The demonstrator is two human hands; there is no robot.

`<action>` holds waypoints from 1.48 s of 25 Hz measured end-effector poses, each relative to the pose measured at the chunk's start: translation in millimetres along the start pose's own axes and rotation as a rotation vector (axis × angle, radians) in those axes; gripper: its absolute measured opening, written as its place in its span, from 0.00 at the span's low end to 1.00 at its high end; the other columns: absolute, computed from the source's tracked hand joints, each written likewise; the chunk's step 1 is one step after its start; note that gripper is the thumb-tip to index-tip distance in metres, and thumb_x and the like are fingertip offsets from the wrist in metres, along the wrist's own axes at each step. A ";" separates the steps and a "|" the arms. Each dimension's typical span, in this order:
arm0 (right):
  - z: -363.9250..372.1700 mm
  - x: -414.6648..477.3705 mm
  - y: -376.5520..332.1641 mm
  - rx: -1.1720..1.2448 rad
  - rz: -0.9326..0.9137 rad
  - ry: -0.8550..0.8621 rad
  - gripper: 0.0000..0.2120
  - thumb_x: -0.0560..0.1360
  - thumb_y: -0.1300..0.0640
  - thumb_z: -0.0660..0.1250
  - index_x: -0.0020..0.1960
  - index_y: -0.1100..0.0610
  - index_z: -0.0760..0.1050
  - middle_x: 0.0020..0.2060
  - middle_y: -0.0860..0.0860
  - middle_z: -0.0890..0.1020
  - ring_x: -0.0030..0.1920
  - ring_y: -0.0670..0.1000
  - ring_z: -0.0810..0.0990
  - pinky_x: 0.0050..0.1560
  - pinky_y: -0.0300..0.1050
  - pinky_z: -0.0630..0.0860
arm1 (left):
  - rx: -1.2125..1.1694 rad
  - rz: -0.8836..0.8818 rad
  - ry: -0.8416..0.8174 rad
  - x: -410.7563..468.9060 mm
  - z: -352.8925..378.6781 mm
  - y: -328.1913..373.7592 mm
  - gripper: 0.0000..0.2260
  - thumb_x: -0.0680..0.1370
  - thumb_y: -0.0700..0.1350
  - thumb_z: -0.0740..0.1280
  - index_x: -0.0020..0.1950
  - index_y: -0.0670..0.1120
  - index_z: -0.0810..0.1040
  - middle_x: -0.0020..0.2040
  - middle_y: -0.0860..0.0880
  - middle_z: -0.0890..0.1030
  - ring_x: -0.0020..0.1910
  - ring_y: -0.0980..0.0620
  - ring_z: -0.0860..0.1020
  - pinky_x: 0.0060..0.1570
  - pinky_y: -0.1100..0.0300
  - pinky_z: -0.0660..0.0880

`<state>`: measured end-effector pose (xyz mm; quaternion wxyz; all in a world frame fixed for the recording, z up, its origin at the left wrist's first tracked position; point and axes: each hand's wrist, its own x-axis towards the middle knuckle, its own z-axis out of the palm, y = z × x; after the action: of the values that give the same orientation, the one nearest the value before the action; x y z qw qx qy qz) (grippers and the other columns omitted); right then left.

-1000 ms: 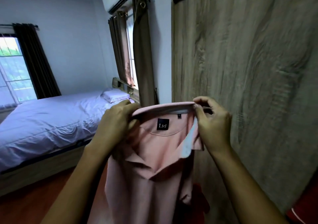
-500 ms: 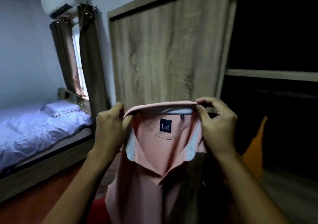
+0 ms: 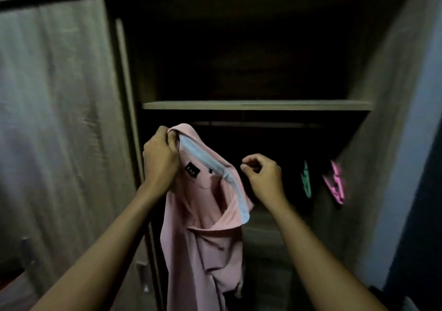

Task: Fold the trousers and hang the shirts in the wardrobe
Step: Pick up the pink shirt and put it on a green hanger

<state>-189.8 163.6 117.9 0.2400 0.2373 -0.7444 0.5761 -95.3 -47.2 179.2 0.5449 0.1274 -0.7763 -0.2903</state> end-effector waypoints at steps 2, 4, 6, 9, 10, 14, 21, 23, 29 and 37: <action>-29.6 13.8 22.7 -0.103 0.052 0.065 0.07 0.73 0.58 0.73 0.51 0.55 0.81 0.48 0.50 0.82 0.47 0.48 0.80 0.45 0.29 0.73 | -0.046 0.042 -0.017 -7.5 23.3 24.1 0.11 0.83 0.48 0.58 0.41 0.46 0.69 0.34 0.47 0.74 0.38 0.40 0.76 0.37 0.55 0.62; -58.2 29.0 47.9 -0.245 0.143 0.139 0.13 0.74 0.56 0.72 0.57 0.56 0.78 0.57 0.56 0.77 0.58 0.55 0.76 0.57 0.43 0.73 | -0.029 0.137 -0.064 -12.6 45.5 42.1 0.12 0.83 0.51 0.58 0.43 0.47 0.71 0.34 0.46 0.77 0.37 0.40 0.77 0.36 0.54 0.65; -80.6 39.2 68.3 -0.347 0.228 0.204 0.19 0.73 0.58 0.71 0.63 0.58 0.75 0.63 0.60 0.72 0.66 0.59 0.68 0.65 0.47 0.67 | 0.060 0.213 -0.116 -11.6 64.2 51.1 0.14 0.82 0.55 0.59 0.43 0.47 0.73 0.37 0.41 0.80 0.40 0.36 0.79 0.36 0.51 0.70; -97.7 51.3 98.4 -0.445 0.381 0.160 0.30 0.71 0.57 0.74 0.70 0.59 0.69 0.67 0.61 0.70 0.70 0.61 0.64 0.68 0.49 0.65 | 0.154 0.231 -0.185 -10.2 83.4 60.6 0.19 0.81 0.58 0.59 0.38 0.46 0.75 0.37 0.40 0.81 0.42 0.33 0.79 0.37 0.50 0.71; -97.1 56.6 111.6 -0.454 0.453 0.114 0.32 0.70 0.56 0.76 0.71 0.59 0.69 0.66 0.61 0.71 0.70 0.62 0.66 0.68 0.50 0.66 | 0.147 0.207 -0.209 -11.0 87.2 62.7 0.20 0.81 0.57 0.60 0.35 0.45 0.73 0.34 0.41 0.79 0.40 0.34 0.79 0.36 0.51 0.69; -86.2 79.0 139.1 -0.277 0.562 0.101 0.24 0.68 0.63 0.75 0.62 0.61 0.77 0.59 0.62 0.81 0.61 0.62 0.77 0.63 0.52 0.75 | 0.088 0.146 -0.242 -16.2 90.0 67.1 0.24 0.80 0.54 0.63 0.27 0.45 0.64 0.24 0.49 0.68 0.28 0.44 0.72 0.32 0.56 0.61; -66.0 99.7 139.3 -0.396 0.672 0.048 0.34 0.69 0.50 0.76 0.69 0.63 0.69 0.69 0.63 0.70 0.71 0.63 0.65 0.69 0.59 0.65 | 0.056 0.121 -0.201 -11.9 65.4 55.7 0.24 0.80 0.52 0.64 0.27 0.46 0.62 0.23 0.50 0.65 0.25 0.53 0.66 0.28 0.60 0.60; -63.4 97.2 146.0 -0.376 0.650 0.064 0.21 0.72 0.59 0.72 0.63 0.63 0.75 0.64 0.63 0.77 0.66 0.63 0.73 0.66 0.55 0.71 | 0.046 0.103 -0.196 -12.0 61.6 53.6 0.24 0.81 0.52 0.64 0.28 0.46 0.62 0.23 0.49 0.66 0.25 0.51 0.67 0.29 0.56 0.60; -52.5 83.1 117.5 -0.194 0.416 0.145 0.08 0.72 0.68 0.66 0.48 0.61 0.82 0.49 0.61 0.84 0.52 0.60 0.82 0.53 0.45 0.75 | 0.032 0.041 -0.193 -14.6 55.4 37.3 0.22 0.81 0.54 0.62 0.30 0.45 0.66 0.26 0.50 0.70 0.28 0.49 0.70 0.33 0.55 0.62; -26.2 -44.3 104.4 0.089 0.157 -0.004 0.08 0.69 0.64 0.75 0.37 0.55 0.77 0.28 0.46 0.77 0.29 0.41 0.73 0.34 0.35 0.68 | -0.025 -0.006 -0.160 -24.6 36.3 5.8 0.20 0.82 0.53 0.60 0.33 0.44 0.72 0.27 0.48 0.73 0.26 0.51 0.72 0.30 0.54 0.68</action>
<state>-219.1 215.8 18.1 0.1818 0.1898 -0.7347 0.6254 -118.7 -18.6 155.0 0.4816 0.0993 -0.8133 -0.3109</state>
